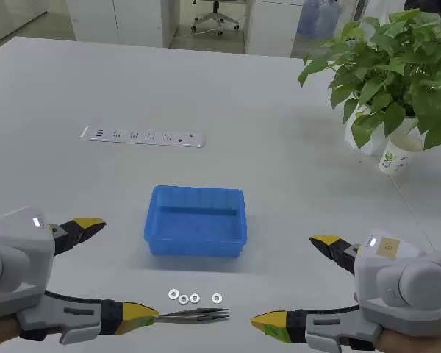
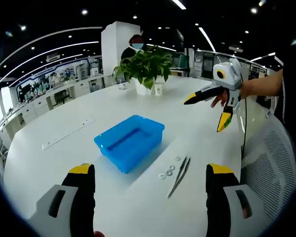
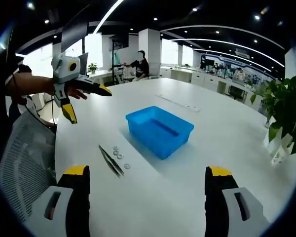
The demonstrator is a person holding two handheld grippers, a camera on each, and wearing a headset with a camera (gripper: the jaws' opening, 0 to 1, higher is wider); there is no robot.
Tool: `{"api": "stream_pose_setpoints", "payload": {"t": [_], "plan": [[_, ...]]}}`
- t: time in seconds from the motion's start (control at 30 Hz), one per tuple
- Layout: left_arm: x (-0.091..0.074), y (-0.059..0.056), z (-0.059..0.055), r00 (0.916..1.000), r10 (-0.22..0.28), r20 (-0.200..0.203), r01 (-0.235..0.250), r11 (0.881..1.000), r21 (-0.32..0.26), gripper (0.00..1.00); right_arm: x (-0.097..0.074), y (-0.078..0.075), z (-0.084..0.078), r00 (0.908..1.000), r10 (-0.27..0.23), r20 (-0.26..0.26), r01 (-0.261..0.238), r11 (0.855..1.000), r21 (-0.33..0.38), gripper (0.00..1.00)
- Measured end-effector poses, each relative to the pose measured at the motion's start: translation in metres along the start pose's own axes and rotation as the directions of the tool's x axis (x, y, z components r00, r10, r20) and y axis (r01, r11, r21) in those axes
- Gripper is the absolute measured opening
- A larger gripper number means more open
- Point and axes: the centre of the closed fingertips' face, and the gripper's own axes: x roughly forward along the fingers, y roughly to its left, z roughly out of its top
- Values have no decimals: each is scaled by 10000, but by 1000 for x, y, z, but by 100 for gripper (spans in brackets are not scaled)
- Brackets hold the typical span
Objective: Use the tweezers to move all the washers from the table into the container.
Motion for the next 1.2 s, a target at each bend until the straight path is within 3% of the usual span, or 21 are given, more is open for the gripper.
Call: {"api": "stream_pose_setpoints", "payload": {"t": [0.83, 1.2], "plan": [[1, -2, 1, 9998, -145, -131, 148, 9997, 180, 99, -3, -2, 1, 9999, 64, -105, -66, 9998, -196, 97], [0, -3, -6, 9987, -292, -412, 309, 9987, 411, 98, 2, 3, 1, 9986, 419, -314, -435, 9976, -537, 93]]}}
